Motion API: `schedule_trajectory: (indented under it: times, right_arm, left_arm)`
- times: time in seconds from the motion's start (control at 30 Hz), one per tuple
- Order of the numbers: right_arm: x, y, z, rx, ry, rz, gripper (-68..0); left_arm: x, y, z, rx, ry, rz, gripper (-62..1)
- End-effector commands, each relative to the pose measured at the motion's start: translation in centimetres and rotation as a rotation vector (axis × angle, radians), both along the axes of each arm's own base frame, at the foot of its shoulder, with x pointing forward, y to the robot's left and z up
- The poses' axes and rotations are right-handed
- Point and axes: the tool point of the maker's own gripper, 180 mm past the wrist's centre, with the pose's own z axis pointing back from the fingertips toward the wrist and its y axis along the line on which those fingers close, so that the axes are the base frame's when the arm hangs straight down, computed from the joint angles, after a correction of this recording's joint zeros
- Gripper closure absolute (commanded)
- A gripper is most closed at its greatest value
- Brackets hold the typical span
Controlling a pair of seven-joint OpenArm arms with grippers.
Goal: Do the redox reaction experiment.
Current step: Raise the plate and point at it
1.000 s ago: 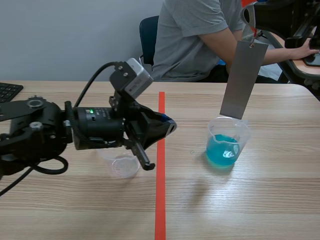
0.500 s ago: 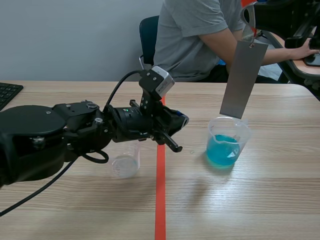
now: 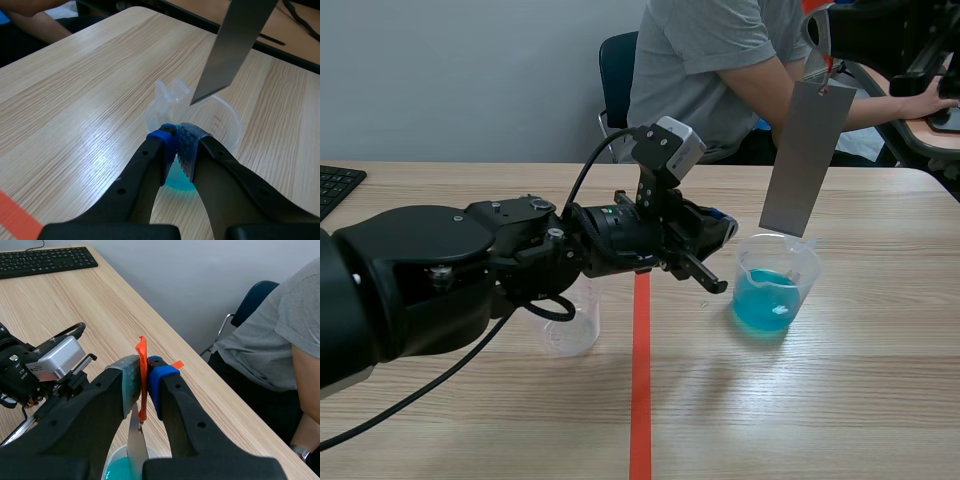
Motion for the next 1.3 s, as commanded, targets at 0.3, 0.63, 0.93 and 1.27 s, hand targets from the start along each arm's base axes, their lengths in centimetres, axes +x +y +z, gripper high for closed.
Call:
schedule_trajectory:
  times: [0.3, 0.63, 0.93, 1.27]
  right_arm:
    - [0.03, -0.21, 1.27, 0.002, -0.037, 0.004, -1.5]
    - [0.03, -0.21, 1.27, 0.002, -0.037, 0.004, -1.5]
    - [0.03, -0.21, 1.27, 0.002, -0.037, 0.004, -1.5]
    - [0.03, -0.21, 1.28, 0.003, -0.037, 0.004, -1.5]
  left_arm:
    - [-0.2, -1.63, 2.49, -0.066, -0.032, -0.038, -4.4]
    - [-0.2, -1.63, 2.5, -0.066, -0.031, -0.038, -4.4]
    - [-0.18, -1.59, 2.48, -0.065, -0.031, -0.037, -4.4]
    - [0.1, -0.78, 2.17, -0.061, -0.022, -0.023, -4.4]
